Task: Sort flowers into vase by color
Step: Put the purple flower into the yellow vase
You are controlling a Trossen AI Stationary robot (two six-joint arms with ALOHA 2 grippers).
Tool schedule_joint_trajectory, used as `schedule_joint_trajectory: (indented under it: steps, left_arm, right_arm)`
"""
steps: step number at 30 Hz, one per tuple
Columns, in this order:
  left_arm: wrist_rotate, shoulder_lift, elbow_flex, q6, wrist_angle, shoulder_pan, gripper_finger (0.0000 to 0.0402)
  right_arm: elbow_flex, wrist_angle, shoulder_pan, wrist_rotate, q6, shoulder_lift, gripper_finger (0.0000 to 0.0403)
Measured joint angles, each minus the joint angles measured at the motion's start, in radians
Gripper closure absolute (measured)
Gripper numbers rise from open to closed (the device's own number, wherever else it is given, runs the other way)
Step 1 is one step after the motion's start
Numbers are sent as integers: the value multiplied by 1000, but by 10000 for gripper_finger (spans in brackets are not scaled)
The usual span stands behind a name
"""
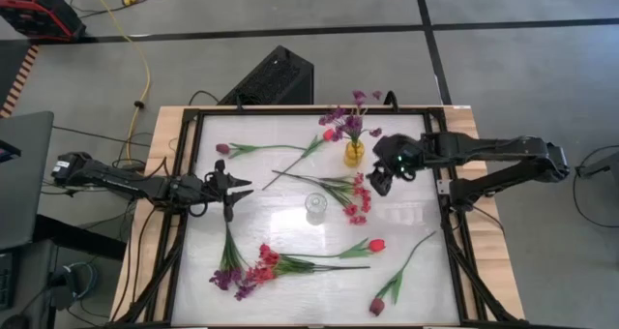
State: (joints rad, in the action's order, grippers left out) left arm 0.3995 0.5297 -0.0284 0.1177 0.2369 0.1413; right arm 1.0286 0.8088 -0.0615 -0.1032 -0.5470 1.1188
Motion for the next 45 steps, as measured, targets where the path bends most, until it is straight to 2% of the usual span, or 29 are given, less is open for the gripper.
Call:
schedule_joint_trajectory:
  steps: [3,8,14,16,19,25,27,32,37,41,45]
  left_arm:
    - [-71,0,0,5,0,0,290]
    - [-257,0,0,43,4,0,290]
    - [-500,0,-10,92,20,31,290]
    - [-548,0,-32,127,17,64,290]
    - [-537,0,-93,141,-96,141,290]
    - [-351,79,-366,22,-613,281,290]
    - [-338,146,-434,-32,-728,311,290]
    - [-395,334,-472,-144,-732,370,290]
    - [-407,546,-498,-176,-753,402,290]
    - [-406,682,-547,-248,-810,423,290]
    - [-356,761,-618,-300,-924,434,290]
  right_arm:
    - [0,-58,94,0,-66,9,145]
    - [0,-182,246,-26,-184,64,145]
    - [0,-373,391,-56,-224,210,145]
    - [0,-448,432,-56,-223,269,145]
    - [18,-532,492,-55,-222,359,145]
    - [148,-543,570,-55,-177,517,145]
    - [193,-545,579,-56,-150,560,145]
    - [304,-543,586,-54,-92,652,145]
    - [387,-527,599,-47,-26,704,145]
    - [393,-521,612,-49,-1,702,145]
    - [393,-493,619,-52,6,700,145]
